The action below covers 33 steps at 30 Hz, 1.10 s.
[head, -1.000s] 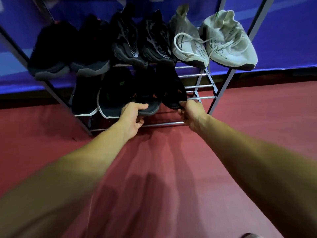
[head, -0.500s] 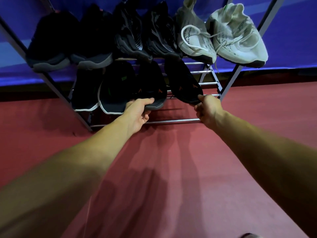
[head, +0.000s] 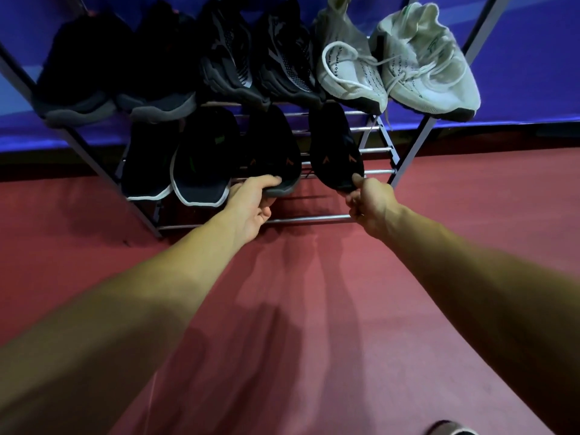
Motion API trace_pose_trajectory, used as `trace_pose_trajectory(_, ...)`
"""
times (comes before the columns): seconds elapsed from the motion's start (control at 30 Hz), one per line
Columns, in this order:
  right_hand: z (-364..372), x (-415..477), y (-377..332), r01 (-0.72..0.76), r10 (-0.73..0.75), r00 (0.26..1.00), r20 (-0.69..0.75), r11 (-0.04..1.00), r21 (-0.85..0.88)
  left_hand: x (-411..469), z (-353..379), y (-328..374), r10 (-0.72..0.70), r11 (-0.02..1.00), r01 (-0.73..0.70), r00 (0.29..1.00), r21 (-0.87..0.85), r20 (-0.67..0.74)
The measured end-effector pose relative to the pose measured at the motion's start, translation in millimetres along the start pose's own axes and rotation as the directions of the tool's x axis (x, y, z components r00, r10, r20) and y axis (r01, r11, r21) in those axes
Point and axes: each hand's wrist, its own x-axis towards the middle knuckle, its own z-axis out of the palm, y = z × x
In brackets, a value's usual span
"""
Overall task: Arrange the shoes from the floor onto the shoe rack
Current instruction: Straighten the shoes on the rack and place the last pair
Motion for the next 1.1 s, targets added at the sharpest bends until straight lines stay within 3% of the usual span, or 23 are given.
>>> trace_pose_trajectory(0.1, -3.5, 1.1, 1.4, -0.013, 0.019, 0.998, 0.065, 0.995, -0.098, -2.5, -3.0, -11.4, -0.026, 0.999, 0.025, 1.0, 0.032, 0.013)
trace_pose_trajectory(0.3, 3.9, -12.4, 9.1, -0.169, 0.295, 0.909, 0.296, 0.907, -0.386, -4.4, -4.0, -20.4, -0.041, 0.998, 0.04, 0.999, 0.038, 0.028)
trace_pose_trajectory(0.53, 33.0, -19.7, 15.6, -0.092, 0.178, 0.9, 0.398, 0.97, -0.227, -6.8, 1.3, -10.3, -0.034, 0.999, 0.034, 0.997, 0.004, 0.067)
trace_pose_trajectory(0.73, 53.1, -18.3, 21.7, -0.017, 0.037, 0.936, 0.349, 0.998, -0.06, -4.1, 3.0, -4.5, -0.05, 0.999, 0.047, 0.993, 0.026, 0.108)
trace_pose_trajectory(0.93, 55.1, -11.3, 22.0, 0.051, -0.054, 0.979, 0.195, 0.999, 0.018, -7.4, -1.4, -10.1, -0.036, 0.988, 0.018, 0.993, 0.152, 0.117)
trace_pose_trajectory(1.0, 55.8, -9.0, 23.4, 0.079, -0.08, 0.988, 0.129, 0.997, 0.01, -6.1, -11.8, -19.4, 0.028, 0.982, -0.039, 0.997, 0.182, 0.066)
trace_pose_trajectory(1.1, 56.0, -5.0, 24.4, 0.138, -0.136, 0.985, 0.105, 0.99, -0.014, -4.4, -38.1, -31.5, 0.121, 0.982, -0.101, 0.985, 0.162, -0.12)
